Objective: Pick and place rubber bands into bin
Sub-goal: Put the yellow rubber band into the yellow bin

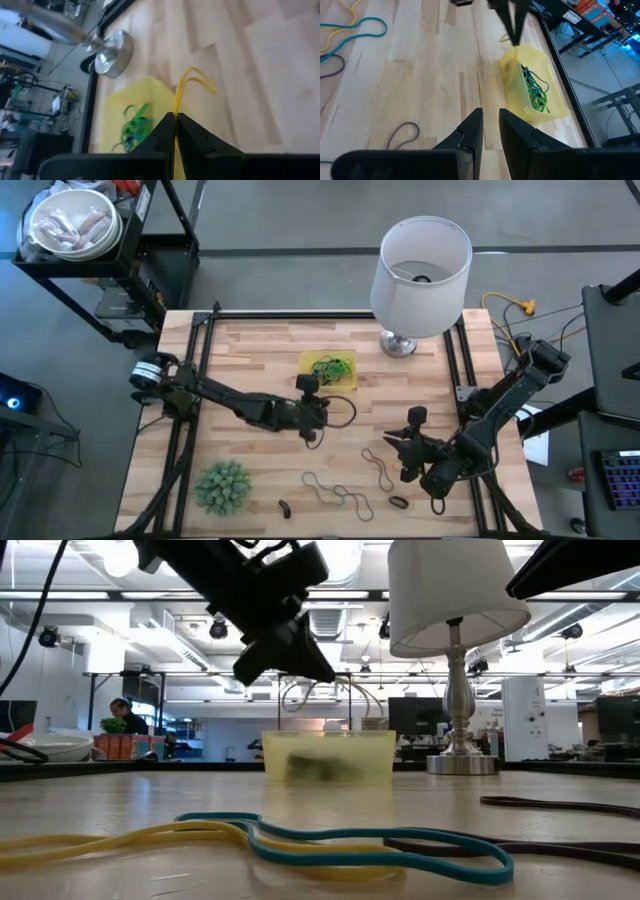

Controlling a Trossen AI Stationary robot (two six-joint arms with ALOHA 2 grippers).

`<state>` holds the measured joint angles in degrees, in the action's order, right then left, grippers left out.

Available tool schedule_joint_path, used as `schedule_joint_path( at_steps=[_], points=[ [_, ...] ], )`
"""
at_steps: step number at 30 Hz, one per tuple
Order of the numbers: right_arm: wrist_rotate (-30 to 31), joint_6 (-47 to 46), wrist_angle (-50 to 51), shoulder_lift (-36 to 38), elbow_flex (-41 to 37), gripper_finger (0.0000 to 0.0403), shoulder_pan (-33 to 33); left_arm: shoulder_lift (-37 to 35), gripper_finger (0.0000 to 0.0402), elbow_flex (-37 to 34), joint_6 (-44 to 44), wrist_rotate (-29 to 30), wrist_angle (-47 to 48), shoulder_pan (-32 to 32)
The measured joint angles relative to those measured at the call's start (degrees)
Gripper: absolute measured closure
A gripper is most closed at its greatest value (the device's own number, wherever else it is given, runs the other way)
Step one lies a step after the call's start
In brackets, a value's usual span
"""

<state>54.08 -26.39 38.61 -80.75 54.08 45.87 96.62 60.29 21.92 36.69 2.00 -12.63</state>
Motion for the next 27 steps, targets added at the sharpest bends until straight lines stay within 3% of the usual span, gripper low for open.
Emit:
schedule_joint_path(
  at_steps=[12,16,27],
  points=[
    [0.0,0.3,0.1,0.0,-0.1,0.0346,0.0,-1.9,0.0402,-0.4,1.4,-0.6,-0.6,11.8],
    [0.0,0.5,0.0,0.0,-0.1,0.0346,0.0,-1.9,0.0402,-0.8,0.8,-5.0,-0.6,15.2],
    [0.0,0.5,0.0,0.0,-0.1,0.0346,0.0,-1.9,0.0402,-1.8,-2.1,-8.0,-0.6,16.9]
  ],
)
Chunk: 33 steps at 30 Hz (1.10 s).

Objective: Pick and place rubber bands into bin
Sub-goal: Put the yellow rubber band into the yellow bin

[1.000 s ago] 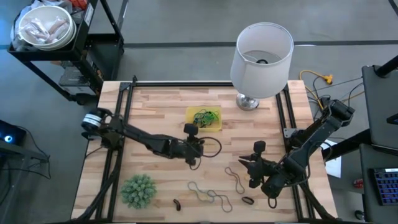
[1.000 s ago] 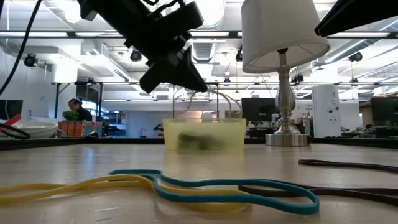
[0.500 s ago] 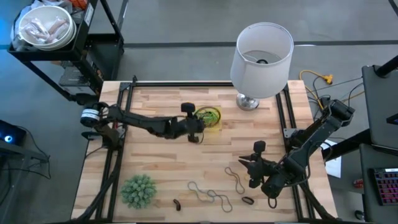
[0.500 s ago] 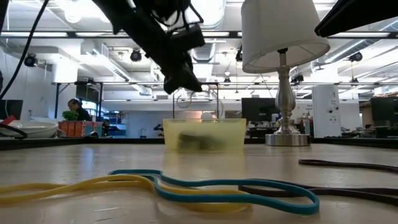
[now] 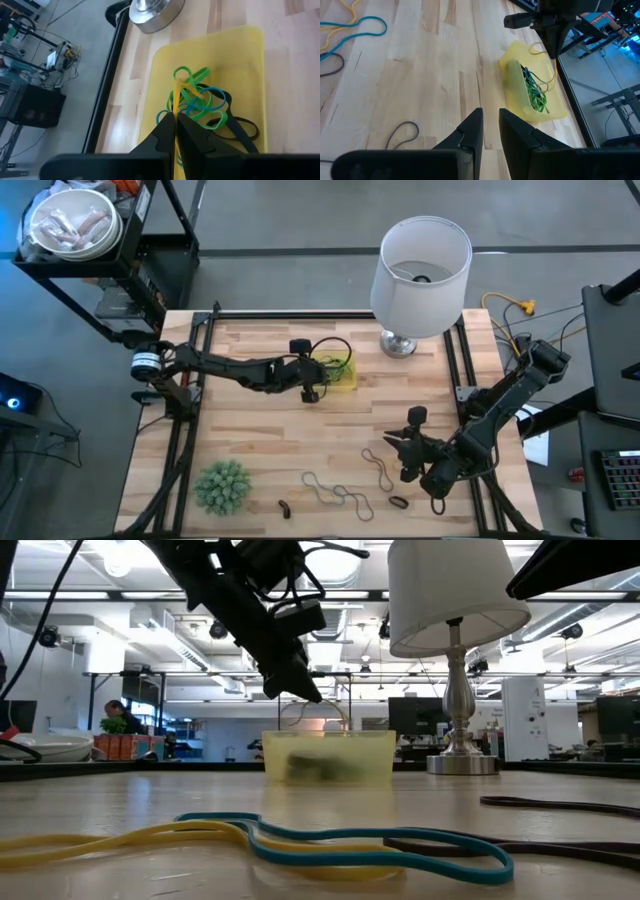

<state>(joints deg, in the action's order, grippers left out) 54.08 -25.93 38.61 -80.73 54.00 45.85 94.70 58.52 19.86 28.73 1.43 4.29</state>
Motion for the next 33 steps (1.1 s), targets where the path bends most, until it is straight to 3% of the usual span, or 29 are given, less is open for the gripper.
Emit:
schedule_joint_path(
  at_steps=[27,33],
  points=[
    [0.0,0.0,-0.2,0.0,0.0,0.0346,0.0,0.6,0.0401,-0.1,-0.9,0.2,0.1,0.5],
    [0.0,0.0,-0.2,0.0,0.0,0.0346,0.0,2.4,0.0363,-0.1,0.3,0.2,-1.1,0.6]
  ],
)
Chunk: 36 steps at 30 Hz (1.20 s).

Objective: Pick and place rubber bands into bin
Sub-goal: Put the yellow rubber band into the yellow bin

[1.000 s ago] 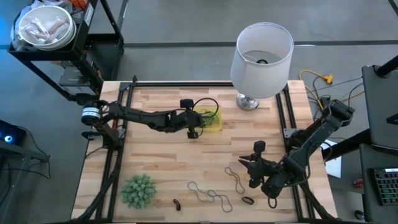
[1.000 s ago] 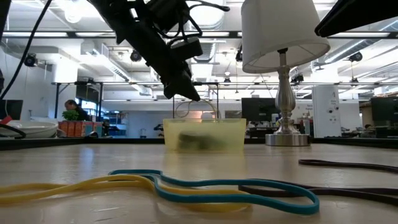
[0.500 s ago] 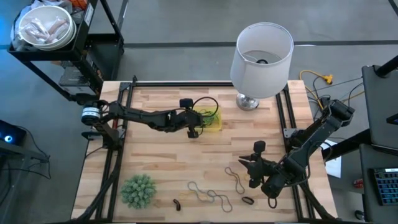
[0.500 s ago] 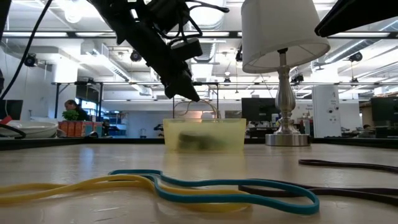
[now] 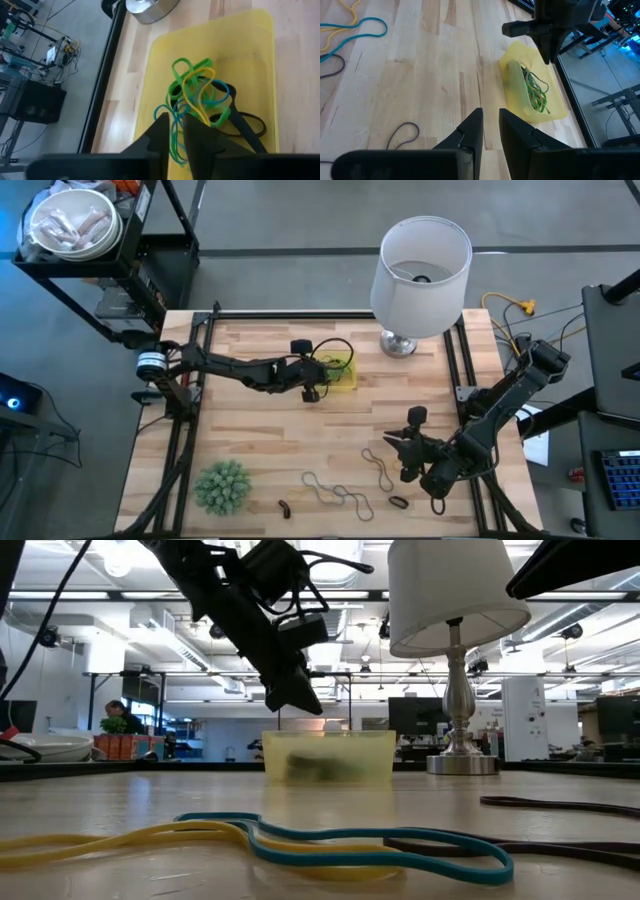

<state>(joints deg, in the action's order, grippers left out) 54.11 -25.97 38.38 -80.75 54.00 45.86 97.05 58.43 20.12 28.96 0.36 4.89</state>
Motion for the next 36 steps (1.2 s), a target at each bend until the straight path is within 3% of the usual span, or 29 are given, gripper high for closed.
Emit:
schedule_joint_path(
  at_steps=[6,12,16,24,30,36],
  points=[
    [0.0,-0.2,-0.1,0.0,0.0,0.0346,0.0,0.0,0.0318,0.0,-0.1,0.5,0.1,0.0],
    [-0.5,-6.0,-0.5,0.0,-1.4,0.0346,0.0,-1.1,0.0309,0.0,-2.8,0.6,0.8,-1.1],
    [-7.4,-9.0,-3.1,0.0,-3.4,0.0346,-0.8,-2.7,0.0308,-0.1,-3.3,0.5,3.1,-4.1],
    [-22.8,-7.2,-20.8,-0.1,-11.2,0.0346,-3.2,-9.8,0.0308,-0.5,-3.3,0.3,10.5,-14.0],
    [-32.2,-7.5,-21.5,-0.1,-13.8,0.0346,-3.6,-13.8,0.0308,-1.0,-6.9,0.1,18.5,-21.1],
    [-35.2,-11.9,-17.6,-0.1,-13.7,0.0346,-3.5,-15.6,0.0308,-2.7,-7.9,0.2,19.4,-24.3]
  ],
)
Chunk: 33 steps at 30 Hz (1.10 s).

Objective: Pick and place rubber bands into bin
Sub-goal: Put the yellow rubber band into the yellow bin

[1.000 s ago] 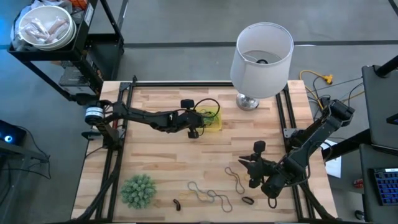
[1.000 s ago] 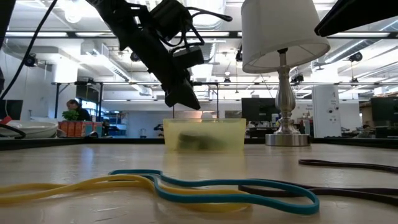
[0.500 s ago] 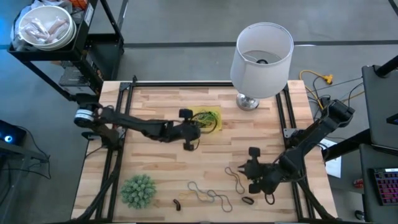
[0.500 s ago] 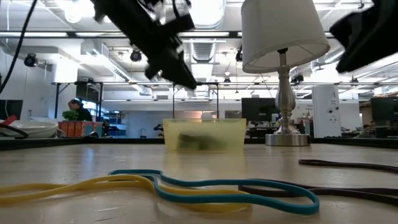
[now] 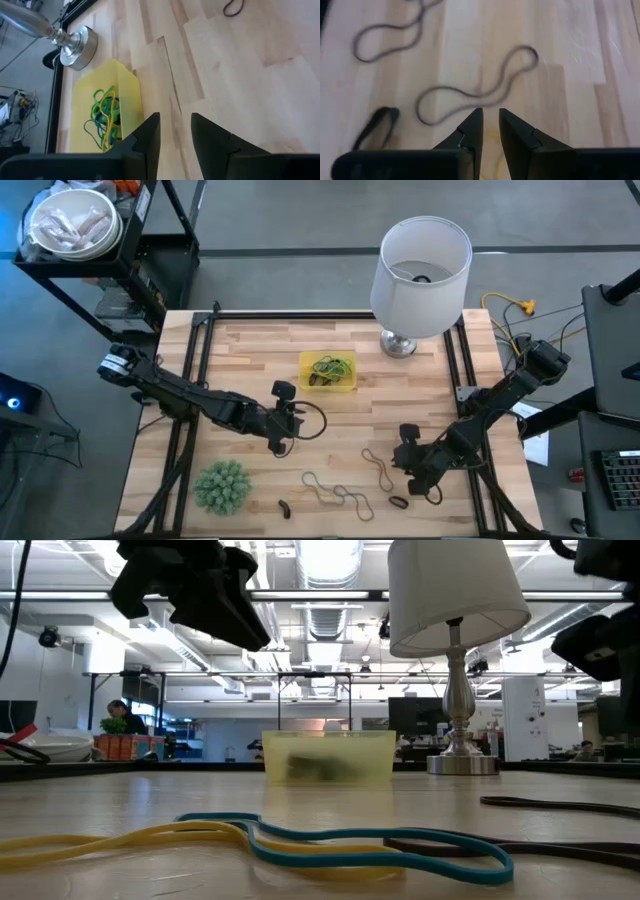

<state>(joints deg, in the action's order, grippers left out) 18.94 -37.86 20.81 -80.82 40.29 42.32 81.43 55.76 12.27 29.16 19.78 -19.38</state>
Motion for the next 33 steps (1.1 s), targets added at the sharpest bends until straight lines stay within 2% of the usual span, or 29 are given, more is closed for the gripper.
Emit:
schedule_joint_path(
  at_steps=[10,21,33],
  points=[
    [-8.6,-16.0,14.1,0.0,-0.1,0.0346,0.0,-0.7,0.0308,-1.5,-0.1,0.1,0.0,-0.3],
    [-10.4,-17.4,14.4,0.0,-1.2,0.0343,0.2,-0.7,0.0308,-1.6,0.0,0.1,-1.3,-0.3],
    [-11.0,-16.0,13.9,-2.2,-2.6,0.0281,0.2,-0.6,0.0308,-1.7,0.0,0.1,-1.3,-0.2]
  ],
)
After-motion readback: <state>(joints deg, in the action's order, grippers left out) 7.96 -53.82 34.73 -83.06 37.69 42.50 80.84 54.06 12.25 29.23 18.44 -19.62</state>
